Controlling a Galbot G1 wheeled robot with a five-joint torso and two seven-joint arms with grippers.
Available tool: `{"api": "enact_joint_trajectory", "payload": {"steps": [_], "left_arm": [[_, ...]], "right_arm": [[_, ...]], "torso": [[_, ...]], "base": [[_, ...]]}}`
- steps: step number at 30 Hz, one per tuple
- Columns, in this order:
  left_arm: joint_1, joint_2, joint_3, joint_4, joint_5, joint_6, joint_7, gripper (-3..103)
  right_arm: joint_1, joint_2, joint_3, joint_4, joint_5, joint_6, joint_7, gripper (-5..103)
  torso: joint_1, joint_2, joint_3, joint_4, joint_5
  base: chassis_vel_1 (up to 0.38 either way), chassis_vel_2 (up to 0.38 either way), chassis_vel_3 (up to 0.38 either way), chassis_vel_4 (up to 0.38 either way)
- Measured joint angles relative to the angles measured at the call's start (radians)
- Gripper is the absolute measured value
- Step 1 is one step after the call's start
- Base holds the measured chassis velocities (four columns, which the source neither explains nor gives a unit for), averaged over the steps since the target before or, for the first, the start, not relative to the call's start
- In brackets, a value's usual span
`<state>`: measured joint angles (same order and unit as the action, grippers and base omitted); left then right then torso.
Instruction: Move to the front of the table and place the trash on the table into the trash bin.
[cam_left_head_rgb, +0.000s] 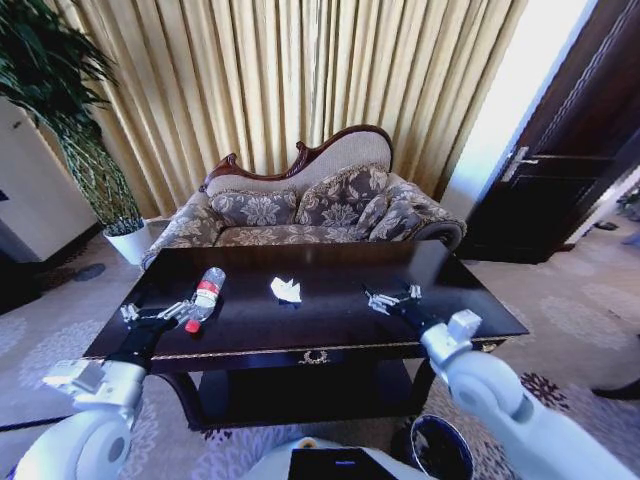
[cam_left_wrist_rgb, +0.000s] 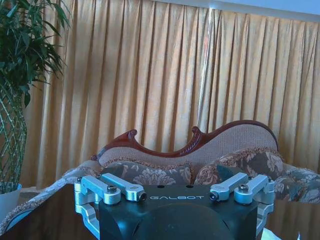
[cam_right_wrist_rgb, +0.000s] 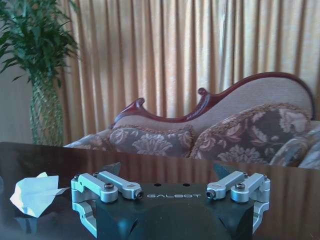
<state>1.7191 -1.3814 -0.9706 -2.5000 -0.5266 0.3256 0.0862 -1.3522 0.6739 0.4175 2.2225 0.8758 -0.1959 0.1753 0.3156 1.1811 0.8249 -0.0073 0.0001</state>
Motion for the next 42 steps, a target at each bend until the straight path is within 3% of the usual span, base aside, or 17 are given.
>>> {"api": "enact_joint_trajectory", "payload": {"steps": [3, 10, 16, 30, 42], "left_arm": [[-0.001, 0.003, 0.001, 0.000, 0.003, 0.002, 0.000, 100], [0.010, 0.002, -0.006, 0.000, 0.010, 0.002, -0.001, 100], [0.022, -0.010, -0.008, 0.000, 0.019, 0.002, -0.002, 100], [0.028, -0.013, -0.004, 0.000, 0.021, 0.002, -0.002, 100], [0.033, -0.014, -0.011, 0.000, 0.021, 0.002, -0.003, 100]], "right_arm": [[0.112, -0.055, -0.098, -0.038, 0.074, -0.017, -0.001, 100], [0.318, -0.084, -0.310, -0.066, 0.169, -0.057, 0.003, 100], [0.465, -0.026, -0.474, -0.091, 0.200, -0.084, 0.034, 100], [0.571, 0.048, -0.647, -0.117, 0.165, -0.100, 0.049, 100], [0.713, 0.168, -0.830, -0.203, 0.125, -0.121, 0.088, 100]], "torso": [[0.000, 0.000, 0.000, -0.0001, -0.0001], [0.000, 0.000, 0.000, 0.0000, -0.0003], [0.000, 0.000, 0.000, 0.0001, -0.0001], [0.000, 0.000, 0.000, -0.0001, -0.0002], [0.000, 0.000, 0.000, -0.0001, -0.0003]], "base": [[0.000, 0.000, 0.000, 0.000], [0.000, 0.000, 0.000, 0.000], [0.000, 0.000, 0.000, 0.000], [0.000, 0.000, 0.000, 0.000], [0.000, 0.000, 0.000, 0.000]]}}
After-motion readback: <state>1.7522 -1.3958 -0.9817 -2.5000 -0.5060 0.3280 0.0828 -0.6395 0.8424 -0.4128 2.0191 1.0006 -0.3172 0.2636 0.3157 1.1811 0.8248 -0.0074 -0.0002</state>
